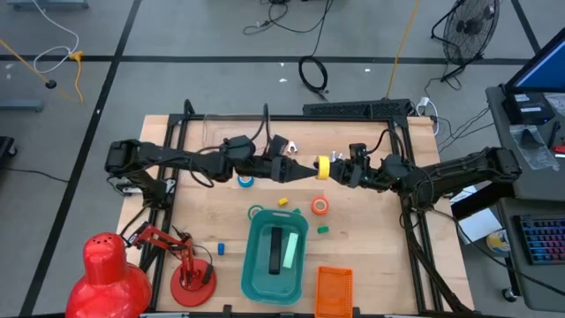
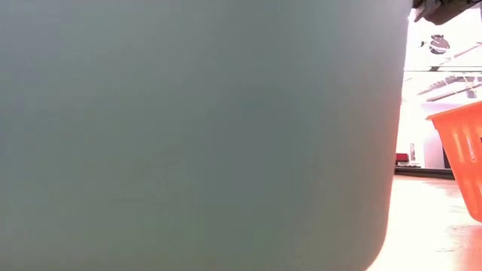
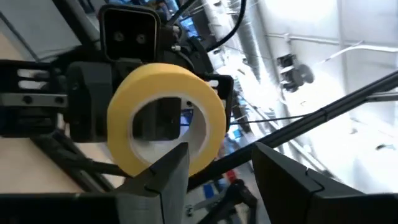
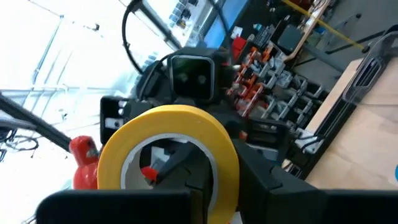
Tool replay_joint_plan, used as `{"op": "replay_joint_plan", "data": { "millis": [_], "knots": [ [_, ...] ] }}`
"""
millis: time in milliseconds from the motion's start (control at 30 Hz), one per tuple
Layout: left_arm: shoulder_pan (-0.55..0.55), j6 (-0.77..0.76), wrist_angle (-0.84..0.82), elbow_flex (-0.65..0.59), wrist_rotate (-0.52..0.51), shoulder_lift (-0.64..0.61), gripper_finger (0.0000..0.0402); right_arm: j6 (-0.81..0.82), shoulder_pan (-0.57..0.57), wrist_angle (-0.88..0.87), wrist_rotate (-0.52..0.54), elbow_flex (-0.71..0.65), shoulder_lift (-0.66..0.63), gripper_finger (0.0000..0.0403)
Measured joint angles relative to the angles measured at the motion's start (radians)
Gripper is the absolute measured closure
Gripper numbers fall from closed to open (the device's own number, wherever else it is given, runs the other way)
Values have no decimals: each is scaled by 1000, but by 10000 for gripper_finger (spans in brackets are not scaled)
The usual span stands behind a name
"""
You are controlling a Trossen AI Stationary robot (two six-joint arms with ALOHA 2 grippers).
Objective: Pick and place Stapler, Stapler remover, tape
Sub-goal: Put the yellow tape into the transparent bin
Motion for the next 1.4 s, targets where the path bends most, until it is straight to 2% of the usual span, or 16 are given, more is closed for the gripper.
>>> {"op": "replay_joint_plan", "data": {
  "millis": [233, 467, 567, 733, 967, 1067, 1133, 1267, 1400],
  "knots": [
    [-5, -25, 21, 74, 5, 69, 220, -20, 1, -28, 3, 1, -1, 365],
    [15, 31, -130, 163, 47, 69, 223, -23, 1, -32, 8, 3, -2, 364],
    [20, 38, -208, 196, 67, 69, 256, -38, 1, -25, -1, 3, -1, 363],
    [17, 54, -222, 200, 94, 68, 366, -76, 1, 8, -46, 1, -1, 337],
    [6, 70, -272, 200, 189, 0, 367, -67, 1, 18, -150, 3, -6, 273],
    [-9, 119, -423, 203, 205, -78, 367, -42, 1, -1, -159, -1, -5, 249],
    [-13, 169, -582, 206, 190, -135, 367, -38, -1, -12, -165, -2, -2, 237],
    [14, 273, -934, 201, 24, -211, 367, -18, 5, 3, -177, -1, -6, 223],
    [100, 317, -1202, 203, -108, -252, 367, -18, 23, 0, -172, -1, -5, 221]
  ]
}}
